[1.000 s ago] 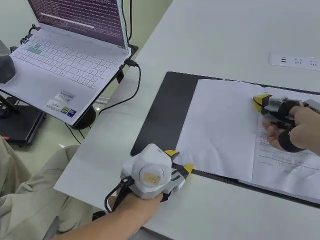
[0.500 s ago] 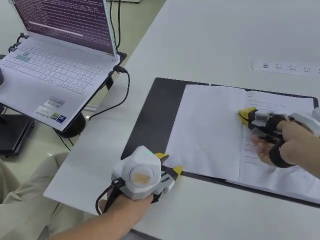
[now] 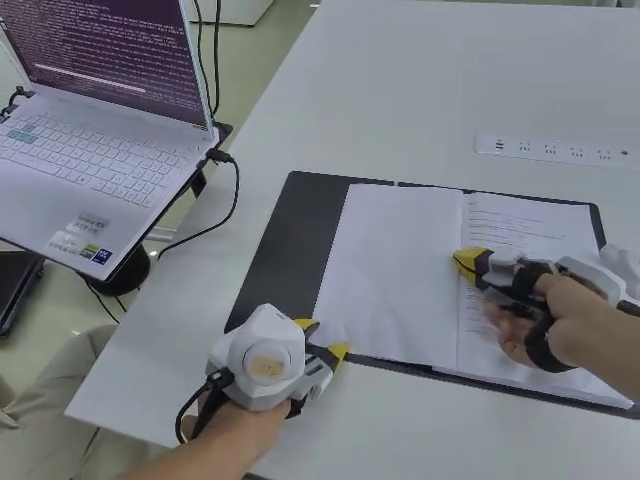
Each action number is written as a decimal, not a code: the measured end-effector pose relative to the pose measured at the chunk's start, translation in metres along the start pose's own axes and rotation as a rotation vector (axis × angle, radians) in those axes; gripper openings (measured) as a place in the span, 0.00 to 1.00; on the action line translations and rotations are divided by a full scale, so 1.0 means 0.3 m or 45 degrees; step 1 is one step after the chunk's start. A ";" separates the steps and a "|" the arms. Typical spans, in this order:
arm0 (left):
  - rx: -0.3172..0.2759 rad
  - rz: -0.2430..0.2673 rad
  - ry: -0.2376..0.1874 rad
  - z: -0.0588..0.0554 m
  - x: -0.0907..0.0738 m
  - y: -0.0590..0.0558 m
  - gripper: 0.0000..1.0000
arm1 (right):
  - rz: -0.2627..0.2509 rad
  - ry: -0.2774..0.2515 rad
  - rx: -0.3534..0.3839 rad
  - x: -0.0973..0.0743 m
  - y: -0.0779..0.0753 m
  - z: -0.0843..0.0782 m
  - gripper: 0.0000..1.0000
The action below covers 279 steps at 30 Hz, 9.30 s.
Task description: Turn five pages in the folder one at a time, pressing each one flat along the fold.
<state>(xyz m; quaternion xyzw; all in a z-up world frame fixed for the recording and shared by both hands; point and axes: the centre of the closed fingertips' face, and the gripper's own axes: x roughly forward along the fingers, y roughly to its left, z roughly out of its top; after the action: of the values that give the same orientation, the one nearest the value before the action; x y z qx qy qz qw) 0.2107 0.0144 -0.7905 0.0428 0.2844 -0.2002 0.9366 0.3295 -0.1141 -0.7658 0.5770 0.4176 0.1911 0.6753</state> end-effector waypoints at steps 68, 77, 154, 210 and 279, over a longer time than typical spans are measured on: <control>-0.275 -0.065 -0.108 0.246 -0.286 -0.096 0.65 | -0.327 -0.362 -1.268 -0.853 0.116 -0.161 0.48; -0.135 -0.001 -0.193 0.305 -0.393 -0.128 0.89 | -0.432 -0.430 -1.385 -0.909 0.095 -0.117 0.85; 0.129 -0.150 0.094 0.240 0.362 -0.718 0.45 | -0.509 -0.376 -1.309 -0.987 -0.081 -0.024 0.80; 0.065 -0.169 0.042 0.249 0.374 -0.651 0.00 | -0.410 -0.176 -0.983 -0.652 -0.235 0.046 0.40; -0.128 -0.039 -0.187 0.275 -0.305 -0.065 0.30 | 0.067 -0.077 -1.137 -0.197 0.290 -0.391 0.00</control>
<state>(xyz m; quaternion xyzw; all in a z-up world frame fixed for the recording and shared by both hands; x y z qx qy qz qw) 0.1761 0.0128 -0.6708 -0.0236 0.2255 -0.2026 0.9527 0.2228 -0.0623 -0.6620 0.2446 0.2595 0.3528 0.8651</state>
